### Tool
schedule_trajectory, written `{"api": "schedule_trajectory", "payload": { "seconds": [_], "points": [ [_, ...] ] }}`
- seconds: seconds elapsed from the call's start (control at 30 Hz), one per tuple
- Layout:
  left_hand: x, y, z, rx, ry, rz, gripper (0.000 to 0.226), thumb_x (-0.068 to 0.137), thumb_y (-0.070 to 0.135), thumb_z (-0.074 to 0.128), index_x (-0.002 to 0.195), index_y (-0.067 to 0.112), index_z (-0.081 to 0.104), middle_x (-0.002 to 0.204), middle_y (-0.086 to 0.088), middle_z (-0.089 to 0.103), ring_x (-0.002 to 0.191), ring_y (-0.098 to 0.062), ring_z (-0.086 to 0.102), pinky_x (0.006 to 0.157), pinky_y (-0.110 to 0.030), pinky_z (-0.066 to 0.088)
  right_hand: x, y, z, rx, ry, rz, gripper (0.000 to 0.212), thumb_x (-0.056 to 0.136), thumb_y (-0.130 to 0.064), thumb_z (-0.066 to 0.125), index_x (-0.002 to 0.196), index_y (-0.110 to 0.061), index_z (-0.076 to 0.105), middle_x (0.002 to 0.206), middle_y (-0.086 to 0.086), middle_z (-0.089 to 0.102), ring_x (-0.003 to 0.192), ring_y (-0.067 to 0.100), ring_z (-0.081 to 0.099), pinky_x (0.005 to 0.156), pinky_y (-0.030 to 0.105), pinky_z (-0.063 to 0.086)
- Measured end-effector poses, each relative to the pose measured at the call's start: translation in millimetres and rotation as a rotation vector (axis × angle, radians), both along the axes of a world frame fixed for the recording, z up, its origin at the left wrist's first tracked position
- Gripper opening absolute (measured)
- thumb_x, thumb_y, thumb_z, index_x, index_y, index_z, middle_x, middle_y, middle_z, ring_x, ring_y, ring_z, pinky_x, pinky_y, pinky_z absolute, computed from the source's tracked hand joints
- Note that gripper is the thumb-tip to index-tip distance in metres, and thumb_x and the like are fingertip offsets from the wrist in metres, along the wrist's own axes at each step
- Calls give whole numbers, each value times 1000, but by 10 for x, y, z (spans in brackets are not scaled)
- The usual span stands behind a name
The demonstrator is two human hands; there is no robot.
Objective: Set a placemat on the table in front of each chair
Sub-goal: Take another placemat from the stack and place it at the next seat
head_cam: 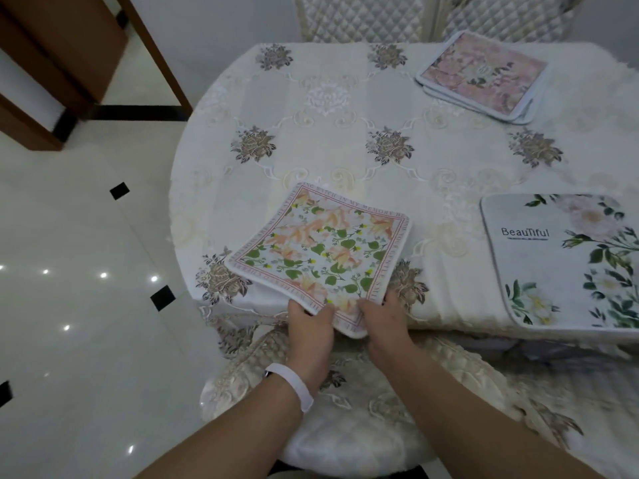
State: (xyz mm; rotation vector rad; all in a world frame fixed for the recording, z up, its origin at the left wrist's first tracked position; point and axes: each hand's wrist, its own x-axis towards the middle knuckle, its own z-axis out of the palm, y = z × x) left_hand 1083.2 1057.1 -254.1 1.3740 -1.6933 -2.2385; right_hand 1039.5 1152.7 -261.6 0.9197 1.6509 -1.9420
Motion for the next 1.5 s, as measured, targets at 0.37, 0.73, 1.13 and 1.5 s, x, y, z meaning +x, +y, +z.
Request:
{"api": "schedule_trajectory", "payload": {
  "seconds": [0.37, 0.73, 1.13, 1.5],
  "points": [
    [113, -372, 48, -1, 67, -213, 57, 91, -10, 56, 127, 33, 49, 129, 7, 61, 115, -19, 60, 95, -48, 53, -361, 174, 21, -51, -21, 50, 25, 91, 2, 57, 109, -14, 57, 103, 9, 70, 90, 32, 70, 75, 50, 61],
    [-46, -1173, 157, 80, 52, -583, 62, 88, -20, 50, 129, 26, 51, 127, -7, 64, 114, -29, 63, 92, -53, 53, -993, 872, 126, 100, -11, 85, 21, 91, -3, 59, 112, -4, 61, 99, 18, 71, 78, 32, 69, 64, 41, 61],
    [-902, -1054, -33, 101, -29, -273, 27, 94, 11, 59, 120, 4, 58, 109, -19, 71, 95, -35, 71, 80, -49, 58, -705, 1239, -44, 117, -75, 158, 21, 95, 2, 48, 114, -1, 55, 112, 18, 66, 96, 34, 68, 68, 42, 59],
    [-402, -468, 2, 237, 29, -195, 26, 95, 9, 57, 121, 15, 56, 110, -9, 71, 95, -27, 70, 70, -42, 59, 18, 344, -182, -35, -109, 144, 25, 93, 1, 56, 117, -6, 58, 104, 15, 70, 89, 30, 71, 68, 44, 61]
  ]
}}
